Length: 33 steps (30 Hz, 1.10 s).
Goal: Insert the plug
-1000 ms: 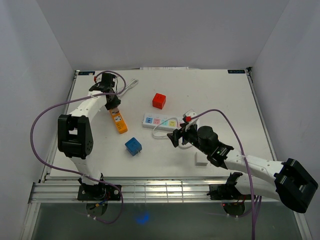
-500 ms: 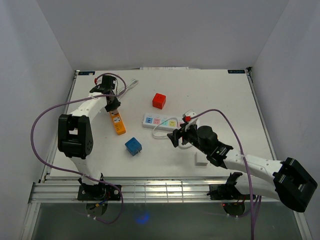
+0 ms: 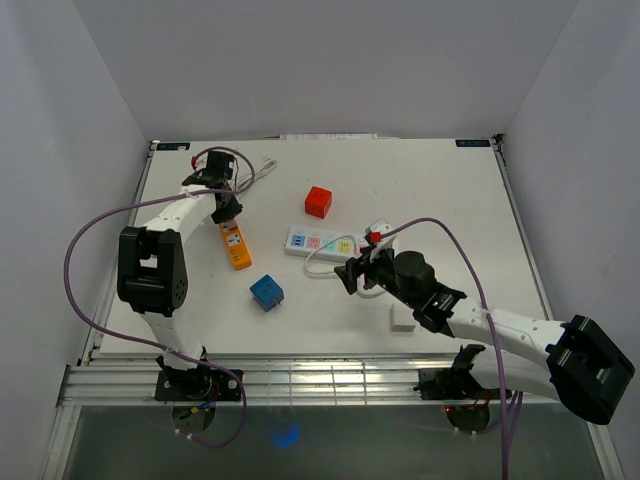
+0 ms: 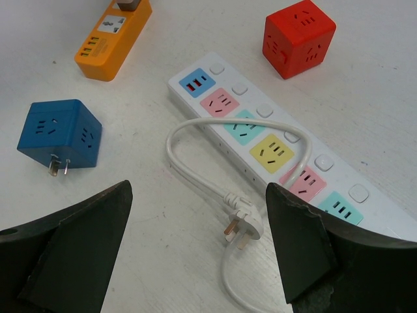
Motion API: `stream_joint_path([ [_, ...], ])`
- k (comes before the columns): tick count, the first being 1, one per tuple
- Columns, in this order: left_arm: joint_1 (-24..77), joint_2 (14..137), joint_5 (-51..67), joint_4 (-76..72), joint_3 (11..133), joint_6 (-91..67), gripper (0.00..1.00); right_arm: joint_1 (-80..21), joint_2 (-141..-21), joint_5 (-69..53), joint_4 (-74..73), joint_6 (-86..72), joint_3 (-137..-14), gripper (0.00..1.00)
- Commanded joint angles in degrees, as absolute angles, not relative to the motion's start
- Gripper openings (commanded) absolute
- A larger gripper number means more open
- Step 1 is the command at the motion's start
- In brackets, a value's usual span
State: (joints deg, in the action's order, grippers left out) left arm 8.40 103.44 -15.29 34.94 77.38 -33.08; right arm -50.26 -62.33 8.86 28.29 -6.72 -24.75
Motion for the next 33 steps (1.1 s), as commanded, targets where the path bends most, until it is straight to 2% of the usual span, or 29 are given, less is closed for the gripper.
stream_joint_path([
  [1, 9.8, 105.6, -19.9, 39.4, 77.7, -32.2, 0.00, -50.1, -62.8, 9.1, 29.0, -6.9, -27.8, 0.88],
  [6, 11.6, 108.6, -25.0, 44.3, 80.6, -32.9, 0.00, -50.1, -64.3, 8.6, 28.0, -6.9, -28.8, 0.88],
  [16, 11.4, 107.3, -14.6, 42.8, 80.9, -31.1, 0.00, -50.2, -64.6, 8.2, 28.0, -7.0, -28.8, 0.88],
  [17, 11.4, 106.5, -13.6, 42.2, 80.3, -30.9, 0.08, -50.1, -64.7, 8.1, 28.1, -7.1, -28.7, 0.88],
  [20, 10.8, 104.4, -12.8, 41.0, 79.4, -30.9, 0.24, -50.1, -64.8, 7.9, 28.2, -7.1, -28.7, 0.88],
  [23, 10.3, 104.2, -11.6, 41.1, 79.9, -30.4, 0.33, -50.1, -64.9, 7.6, 28.3, -7.2, -28.7, 0.88],
  [24, 10.0, 104.0, -10.3, 41.0, 79.8, -30.3, 0.45, -50.1, -65.0, 7.6, 28.3, -7.2, -28.7, 0.88],
  [26, 9.9, 102.7, -9.1, 40.3, 79.2, -30.1, 0.55, -50.1, -65.1, 7.6, 28.3, -7.2, -28.7, 0.88],
  [27, 9.8, 102.1, -8.4, 39.5, 78.9, -30.1, 0.65, -50.1, -65.1, 7.6, 28.3, -7.2, -28.7, 0.88],
  [30, 9.8, 99.0, -8.5, 38.2, 78.0, -29.8, 0.85, -50.1, -65.5, 7.5, 28.3, -7.2, -28.7, 0.88],
  [33, 9.8, 96.1, -8.4, 38.1, 78.3, -29.4, 0.92, -50.1, -65.7, 7.3, 28.4, -7.2, -28.8, 0.88],
])
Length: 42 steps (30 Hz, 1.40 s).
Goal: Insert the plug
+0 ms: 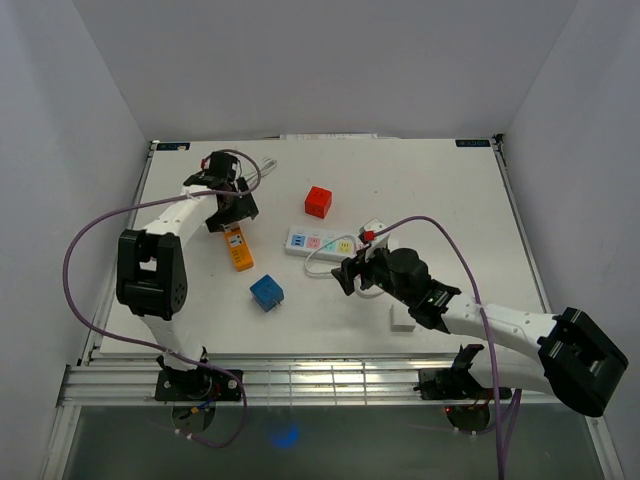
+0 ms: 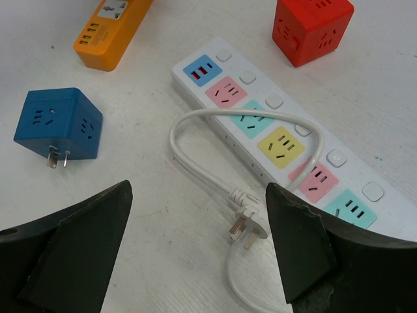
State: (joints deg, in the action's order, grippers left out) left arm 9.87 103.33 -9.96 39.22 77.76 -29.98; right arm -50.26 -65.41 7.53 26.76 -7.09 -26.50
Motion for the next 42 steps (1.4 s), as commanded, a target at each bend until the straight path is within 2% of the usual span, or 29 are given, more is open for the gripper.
stream_joint_path([
  [1, 9.7, 95.3, -8.2, 38.3, 78.5, -29.4, 0.93, -50.1, -66.0, 6.9, 28.4, -7.2, -28.9, 0.88],
  [4, 9.7, 92.0, -6.7, 39.3, 78.1, -29.1, 0.98, -50.1, -66.6, 6.2, 28.4, -7.2, -29.2, 0.88],
  [12, 10.5, 83.4, 6.3, 43.7, 72.3, -24.4, 0.98, -50.1, -69.1, 4.0, 28.6, -7.2, -30.2, 0.91],
  [15, 10.5, 79.2, 7.0, 45.4, 69.6, -24.3, 0.98, -50.2, -70.1, -2.0, 28.8, -6.1, -31.0, 0.98],
  [17, 10.5, 76.6, 6.6, 46.1, 68.5, -24.3, 0.98, -50.6, -71.8, -7.6, 29.3, -5.3, -31.7, 0.99],
  [18, 10.6, 75.9, 5.8, 46.7, 68.1, -24.3, 0.98, -51.2, -72.5, -8.8, 29.3, -4.8, -32.8, 0.92],
  [19, 10.6, 75.2, 5.4, 46.8, 67.9, -24.7, 0.98, -51.7, -74.2, -10.1, 29.0, -4.4, -33.7, 0.91],
  [24, 10.5, 72.4, 2.6, 45.0, 64.8, -26.3, 0.98, -54.8, -79.7, -9.0, 24.4, -3.3, -40.1, 0.89],
  [33, 8.8, 71.0, 4.5, 43.1, 62.0, -26.5, 0.98, -61.8, -89.5, -2.0, 22.6, -3.3, -48.0, 0.89],
  [42, 1.1, 70.1, 12.6, 41.1, 58.9, -26.0, 0.98, -64.6, -97.8, -0.3, 19.4, -3.2, -55.6, 0.89],
])
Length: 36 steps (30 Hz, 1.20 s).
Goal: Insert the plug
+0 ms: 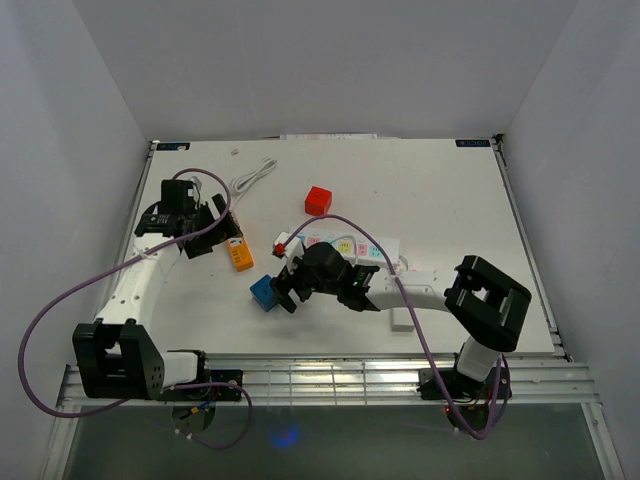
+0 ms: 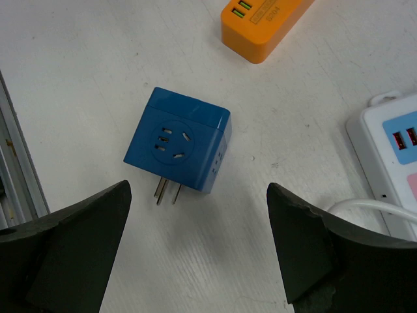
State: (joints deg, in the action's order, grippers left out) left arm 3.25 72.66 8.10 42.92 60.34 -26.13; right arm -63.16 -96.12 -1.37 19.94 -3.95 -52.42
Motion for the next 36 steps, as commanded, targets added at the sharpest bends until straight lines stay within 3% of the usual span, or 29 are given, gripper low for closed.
stream_joint_path([
  [1, 0.9, 69.9, 13.0, 40.8, 58.5, -26.4, 0.98, -64.9, -99.0, 0.8, 19.2, -3.3, -56.9, 0.89],
  [14, 0.3, 70.7, 14.9, 40.8, 57.0, -28.1, 0.98, -67.4, -106.5, 2.5, 16.2, -1.6, -63.0, 0.91],
  [18, 0.3, 70.9, 17.1, 41.1, 57.2, -29.3, 0.98, -67.6, -108.4, 4.0, 15.0, -1.8, -64.3, 0.98],
  [21, 0.3, 71.9, 19.9, 42.5, 57.7, -30.2, 0.98, -67.9, -107.8, 5.9, 15.6, -1.1, -63.7, 0.77],
  [26, 0.5, 70.4, 22.9, 43.9, 58.4, -32.9, 0.98, -68.0, -103.5, 7.6, 19.9, 1.0, -58.5, 0.64],
  [29, 2.0, 69.1, 22.4, 44.4, 58.3, -37.0, 0.98, -68.0, -100.6, 8.9, 20.8, 2.7, -56.7, 0.48],
  [36, 9.5, 68.0, 20.9, 44.2, 59.9, -44.9, 0.98, -68.0, -95.1, 12.0, 19.0, 6.5, -54.7, 0.48],
])
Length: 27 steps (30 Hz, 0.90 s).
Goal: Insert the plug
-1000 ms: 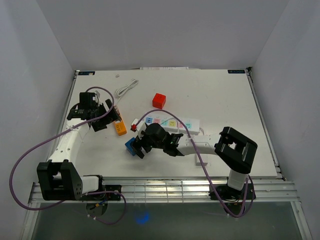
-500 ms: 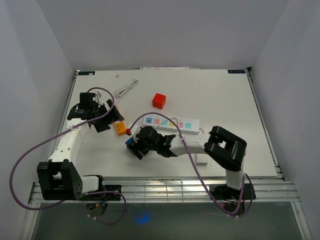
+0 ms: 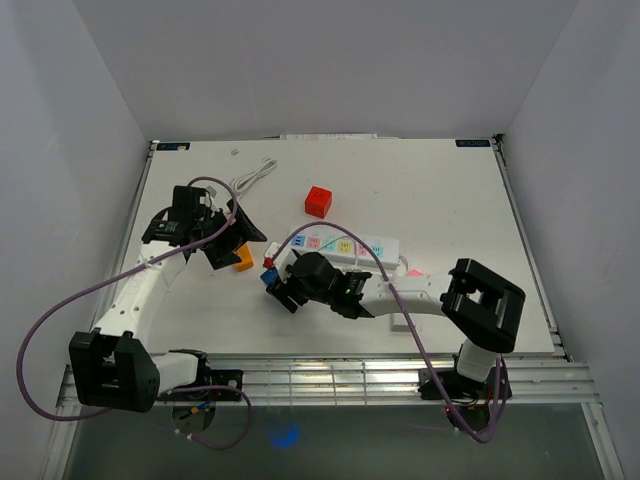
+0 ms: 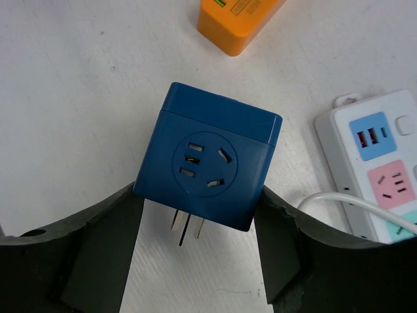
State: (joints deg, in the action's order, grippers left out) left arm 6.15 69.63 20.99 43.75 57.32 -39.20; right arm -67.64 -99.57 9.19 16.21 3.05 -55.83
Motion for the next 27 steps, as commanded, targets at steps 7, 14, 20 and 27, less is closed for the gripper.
stream_joint_path([
  [7, 18.0, 74.4, 19.2, 47.5, 65.6, -54.3, 0.98, -68.0, -90.1, 16.9, 23.2, 10.2, -49.5, 0.48],
  [14, 18.0, 77.2, 20.2, 49.7, 68.0, -57.9, 0.98, -68.3, -86.3, 25.7, 29.8, 13.4, -44.6, 0.48],
  [20, 18.1, 79.7, 24.1, 49.6, 68.2, -59.4, 0.98, -68.3, -83.4, 27.4, 35.4, 16.3, -41.8, 0.48],
  [27, 18.5, 81.9, 25.8, 49.1, 69.3, -60.5, 0.98, -68.6, -82.4, 25.2, 37.2, 19.2, -41.7, 0.49],
])
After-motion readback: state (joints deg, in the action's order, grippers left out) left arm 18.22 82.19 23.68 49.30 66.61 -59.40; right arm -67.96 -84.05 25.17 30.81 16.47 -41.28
